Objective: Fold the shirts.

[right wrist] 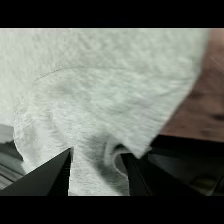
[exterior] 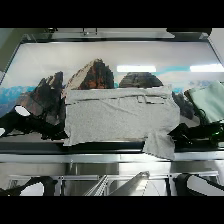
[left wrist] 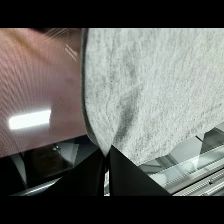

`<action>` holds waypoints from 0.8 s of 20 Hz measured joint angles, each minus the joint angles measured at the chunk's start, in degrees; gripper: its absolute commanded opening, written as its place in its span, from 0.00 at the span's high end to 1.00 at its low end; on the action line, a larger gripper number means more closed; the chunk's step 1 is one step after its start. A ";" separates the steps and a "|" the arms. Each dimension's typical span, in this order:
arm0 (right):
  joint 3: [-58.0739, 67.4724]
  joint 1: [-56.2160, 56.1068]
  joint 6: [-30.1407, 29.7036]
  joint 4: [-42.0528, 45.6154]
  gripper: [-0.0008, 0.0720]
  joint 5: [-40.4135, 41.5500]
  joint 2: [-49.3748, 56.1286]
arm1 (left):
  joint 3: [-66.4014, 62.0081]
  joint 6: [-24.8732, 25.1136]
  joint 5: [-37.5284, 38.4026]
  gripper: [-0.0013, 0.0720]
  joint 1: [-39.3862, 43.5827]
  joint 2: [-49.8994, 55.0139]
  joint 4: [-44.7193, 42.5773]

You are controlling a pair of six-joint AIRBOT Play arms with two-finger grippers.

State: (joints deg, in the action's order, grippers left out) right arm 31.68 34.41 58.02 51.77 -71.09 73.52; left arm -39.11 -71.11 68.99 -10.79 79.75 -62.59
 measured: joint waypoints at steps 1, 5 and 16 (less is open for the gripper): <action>0.04 1.44 -0.07 -0.02 0.42 0.37 0.00 | 0.00 0.00 0.00 0.95 0.00 0.00 -0.02; 0.13 7.52 -5.11 -2.51 0.42 1.86 1.14 | 0.00 0.17 -0.02 0.95 0.00 0.00 -0.02; 1.44 7.50 -14.21 -9.42 0.46 -2.93 9.42 | -0.07 0.17 -0.02 0.95 0.00 0.00 -0.09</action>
State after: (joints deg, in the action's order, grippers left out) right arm 33.12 41.91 43.81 42.35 -74.02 82.94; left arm -39.18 -70.94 68.97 -10.79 79.75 -62.67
